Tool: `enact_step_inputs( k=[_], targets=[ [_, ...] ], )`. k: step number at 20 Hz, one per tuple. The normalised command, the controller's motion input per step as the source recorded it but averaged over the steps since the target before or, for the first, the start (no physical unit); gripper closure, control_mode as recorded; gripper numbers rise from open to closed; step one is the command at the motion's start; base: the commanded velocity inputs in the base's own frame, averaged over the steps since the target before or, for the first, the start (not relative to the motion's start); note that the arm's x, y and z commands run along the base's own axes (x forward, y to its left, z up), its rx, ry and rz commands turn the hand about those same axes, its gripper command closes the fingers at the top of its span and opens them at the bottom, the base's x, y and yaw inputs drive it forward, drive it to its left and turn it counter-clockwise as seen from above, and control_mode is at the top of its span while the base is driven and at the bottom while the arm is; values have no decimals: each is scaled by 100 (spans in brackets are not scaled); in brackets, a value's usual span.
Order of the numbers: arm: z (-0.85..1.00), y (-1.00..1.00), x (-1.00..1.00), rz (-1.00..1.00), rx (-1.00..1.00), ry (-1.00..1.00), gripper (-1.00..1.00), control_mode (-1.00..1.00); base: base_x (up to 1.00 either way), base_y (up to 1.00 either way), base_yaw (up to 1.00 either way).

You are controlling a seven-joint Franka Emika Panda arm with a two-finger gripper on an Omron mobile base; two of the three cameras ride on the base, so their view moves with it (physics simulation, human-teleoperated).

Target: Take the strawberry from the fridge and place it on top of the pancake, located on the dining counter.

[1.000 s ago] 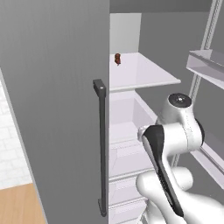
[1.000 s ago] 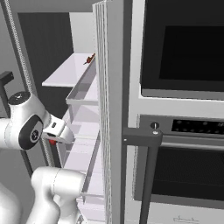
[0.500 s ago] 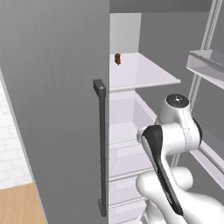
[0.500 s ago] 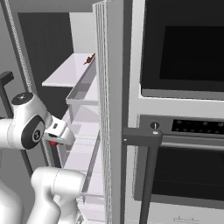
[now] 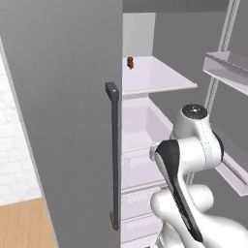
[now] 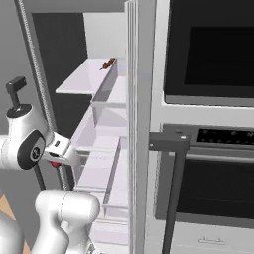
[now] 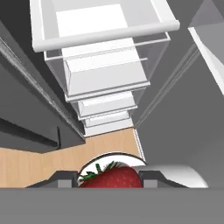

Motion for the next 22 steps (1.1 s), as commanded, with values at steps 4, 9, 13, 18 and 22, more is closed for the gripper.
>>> enact_step_inputs(
  k=[4, 9, 13, 18, 22],
  targets=[
    [0, 0, 0, 0, 0, 0, 100, 100, -100, 19, -9],
    [0, 0, 0, 0, 0, 0, 100, 100, -100, 4, -27],
    [0, 0, 0, 0, 0, 0, 100, 100, -100, -15, -46],
    [0, 0, 0, 0, 0, 0, 100, 100, -93, -33, -57],
    [0, 0, 0, 0, 0, 0, 100, 100, -55, -66, -60]
  ],
)
